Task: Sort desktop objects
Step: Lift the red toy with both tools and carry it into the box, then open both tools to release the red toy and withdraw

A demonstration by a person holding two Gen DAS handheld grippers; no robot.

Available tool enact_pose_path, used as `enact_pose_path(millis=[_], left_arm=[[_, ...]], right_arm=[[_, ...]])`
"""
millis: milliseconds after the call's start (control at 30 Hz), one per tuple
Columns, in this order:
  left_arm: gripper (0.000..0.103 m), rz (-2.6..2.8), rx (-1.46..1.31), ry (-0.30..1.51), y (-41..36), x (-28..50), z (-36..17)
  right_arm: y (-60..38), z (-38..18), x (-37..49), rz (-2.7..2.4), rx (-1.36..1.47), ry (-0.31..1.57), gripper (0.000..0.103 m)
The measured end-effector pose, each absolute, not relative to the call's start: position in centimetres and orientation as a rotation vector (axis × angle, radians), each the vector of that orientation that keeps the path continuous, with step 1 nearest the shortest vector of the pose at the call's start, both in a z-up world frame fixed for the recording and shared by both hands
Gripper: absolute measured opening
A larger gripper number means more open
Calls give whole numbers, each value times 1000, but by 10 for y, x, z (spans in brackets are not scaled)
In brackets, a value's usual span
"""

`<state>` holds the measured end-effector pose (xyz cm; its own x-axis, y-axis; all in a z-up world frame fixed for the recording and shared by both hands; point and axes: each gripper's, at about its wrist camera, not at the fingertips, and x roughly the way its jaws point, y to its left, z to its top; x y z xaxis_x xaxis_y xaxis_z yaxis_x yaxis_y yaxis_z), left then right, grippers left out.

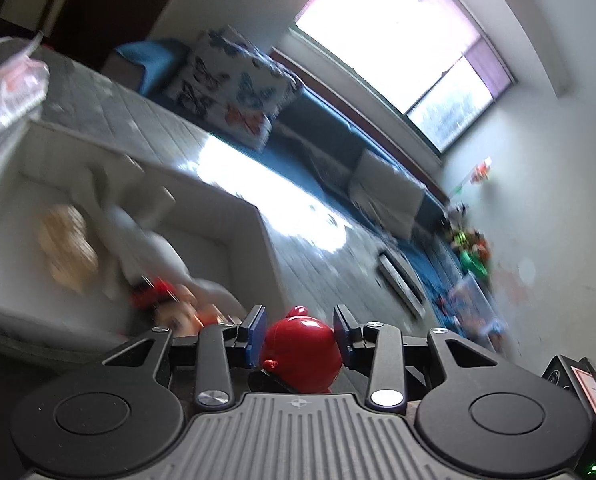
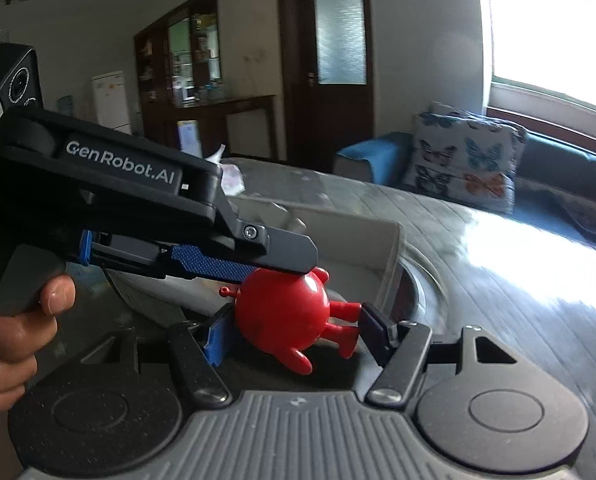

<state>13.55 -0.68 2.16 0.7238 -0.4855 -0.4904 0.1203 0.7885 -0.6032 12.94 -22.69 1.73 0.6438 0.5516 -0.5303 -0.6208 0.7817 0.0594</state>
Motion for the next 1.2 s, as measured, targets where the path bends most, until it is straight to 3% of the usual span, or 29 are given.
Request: enact_pose_path(millis=[467, 933, 1200], left_arm=[[40, -224, -625, 677, 72, 201, 7], [39, -170, -660, 712, 94, 222, -23], [39, -136, -644, 711, 93, 213, -18]], right_arm=[[-135, 7, 204, 767, -145, 609, 67], [-106, -18, 237, 760, -196, 675, 68], [-108, -15, 231, 752, -204, 647, 85]])
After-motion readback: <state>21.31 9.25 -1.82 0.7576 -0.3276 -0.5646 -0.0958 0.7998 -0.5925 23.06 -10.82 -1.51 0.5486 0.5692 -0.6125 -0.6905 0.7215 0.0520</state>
